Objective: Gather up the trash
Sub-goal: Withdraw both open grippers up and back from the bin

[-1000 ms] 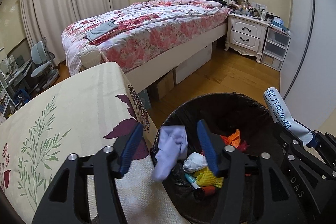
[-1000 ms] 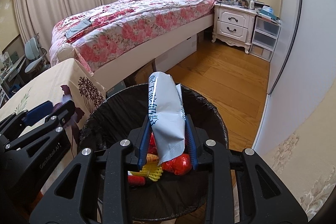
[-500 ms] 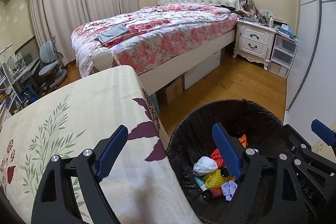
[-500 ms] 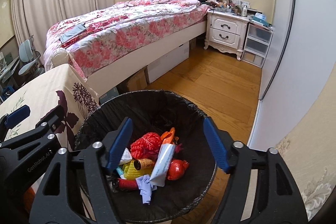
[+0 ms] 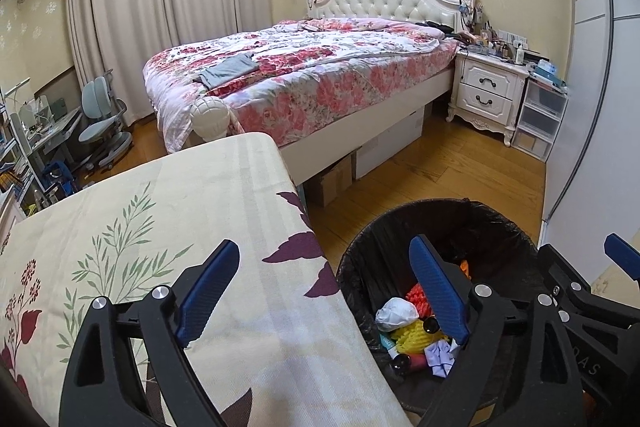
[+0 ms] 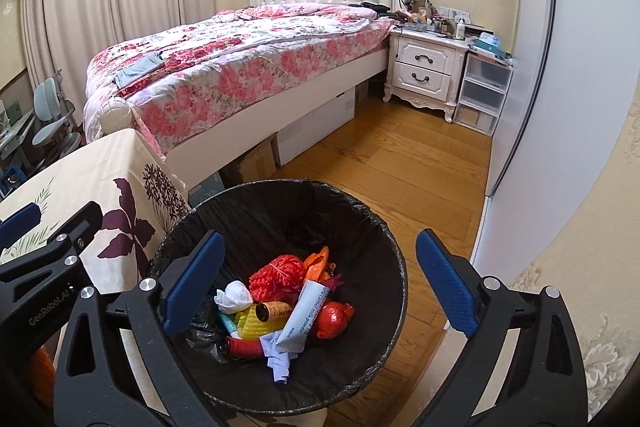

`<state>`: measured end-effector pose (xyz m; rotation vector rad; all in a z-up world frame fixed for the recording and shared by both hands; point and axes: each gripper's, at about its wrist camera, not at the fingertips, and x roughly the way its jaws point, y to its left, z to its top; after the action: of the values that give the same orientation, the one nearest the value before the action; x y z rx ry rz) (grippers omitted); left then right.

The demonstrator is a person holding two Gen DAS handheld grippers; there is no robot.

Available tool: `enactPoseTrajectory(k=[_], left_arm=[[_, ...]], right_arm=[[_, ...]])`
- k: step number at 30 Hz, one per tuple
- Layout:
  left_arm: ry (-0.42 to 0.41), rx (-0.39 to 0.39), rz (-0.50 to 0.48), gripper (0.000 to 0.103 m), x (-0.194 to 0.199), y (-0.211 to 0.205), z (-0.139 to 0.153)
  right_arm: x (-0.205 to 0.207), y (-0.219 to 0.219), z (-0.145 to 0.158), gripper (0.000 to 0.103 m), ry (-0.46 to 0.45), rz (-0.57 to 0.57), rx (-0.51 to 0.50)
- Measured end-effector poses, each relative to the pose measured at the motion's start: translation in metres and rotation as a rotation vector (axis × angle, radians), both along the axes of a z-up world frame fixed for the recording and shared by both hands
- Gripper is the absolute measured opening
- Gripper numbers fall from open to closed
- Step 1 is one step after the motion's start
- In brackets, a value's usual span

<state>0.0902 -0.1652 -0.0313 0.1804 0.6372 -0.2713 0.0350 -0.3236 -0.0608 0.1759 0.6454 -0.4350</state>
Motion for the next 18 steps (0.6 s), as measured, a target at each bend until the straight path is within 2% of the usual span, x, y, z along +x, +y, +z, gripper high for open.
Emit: enactPoseTrajectory(k=[7, 18], left_arm=[[-0.005, -0.012, 0.011, 0.087, -0.011, 0.012, 0.007], [-0.02, -0.02, 0.028, 0.087, -0.037, 0.04, 0.015]], right_arm=[[-0.015, 0.007, 0.008, 0.098, -0.022, -0.034, 0.011], [-0.042, 0.029, 0.02, 0.098, -0.028, -0.001, 0.018]])
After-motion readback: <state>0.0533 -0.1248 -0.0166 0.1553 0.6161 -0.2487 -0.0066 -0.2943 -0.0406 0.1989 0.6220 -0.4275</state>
